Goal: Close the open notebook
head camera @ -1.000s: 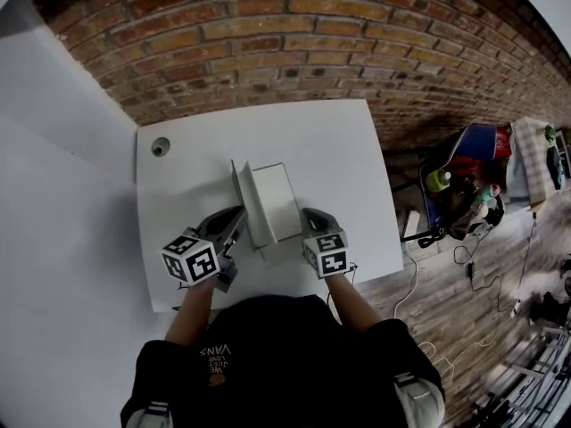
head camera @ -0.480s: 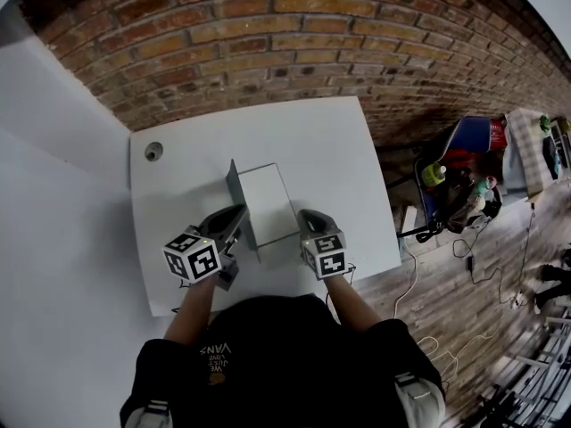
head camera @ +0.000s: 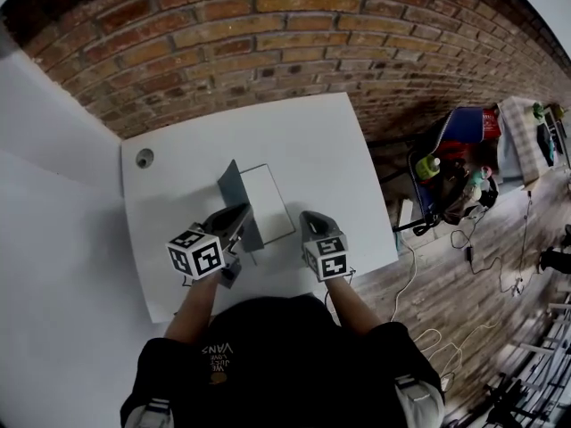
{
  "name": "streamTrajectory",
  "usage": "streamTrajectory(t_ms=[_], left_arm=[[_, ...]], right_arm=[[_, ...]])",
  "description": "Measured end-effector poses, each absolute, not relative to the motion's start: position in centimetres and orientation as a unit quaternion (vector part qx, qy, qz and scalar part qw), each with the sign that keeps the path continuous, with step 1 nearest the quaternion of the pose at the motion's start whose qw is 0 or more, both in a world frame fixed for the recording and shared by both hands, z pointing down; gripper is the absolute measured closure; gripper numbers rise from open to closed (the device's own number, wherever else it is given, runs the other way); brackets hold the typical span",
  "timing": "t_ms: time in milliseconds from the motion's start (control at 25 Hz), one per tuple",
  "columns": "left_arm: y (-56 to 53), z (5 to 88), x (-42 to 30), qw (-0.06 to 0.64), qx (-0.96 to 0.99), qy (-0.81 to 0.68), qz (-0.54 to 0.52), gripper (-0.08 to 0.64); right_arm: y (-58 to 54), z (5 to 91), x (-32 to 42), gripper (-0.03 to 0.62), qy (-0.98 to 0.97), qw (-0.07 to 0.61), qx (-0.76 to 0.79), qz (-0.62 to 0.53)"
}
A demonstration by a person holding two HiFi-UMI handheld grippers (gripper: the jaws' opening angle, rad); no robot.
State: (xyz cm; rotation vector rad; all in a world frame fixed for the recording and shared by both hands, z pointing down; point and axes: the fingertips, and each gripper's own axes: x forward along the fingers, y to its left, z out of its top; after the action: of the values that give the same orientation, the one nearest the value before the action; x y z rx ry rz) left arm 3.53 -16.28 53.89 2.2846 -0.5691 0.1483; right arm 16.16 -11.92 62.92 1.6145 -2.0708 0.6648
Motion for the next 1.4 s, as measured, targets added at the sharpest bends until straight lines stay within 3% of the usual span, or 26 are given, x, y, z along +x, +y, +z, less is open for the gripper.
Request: streamTrajectory(t_ms=[1400], left_arm=[[-16.1, 56.8, 8.2, 0.379, 0.902, -0.176, 0.112, 0.535]], right_arm=[[-8.8, 62.4, 19.6, 0.594, -0.708, 0.198, 0.631, 0.249]])
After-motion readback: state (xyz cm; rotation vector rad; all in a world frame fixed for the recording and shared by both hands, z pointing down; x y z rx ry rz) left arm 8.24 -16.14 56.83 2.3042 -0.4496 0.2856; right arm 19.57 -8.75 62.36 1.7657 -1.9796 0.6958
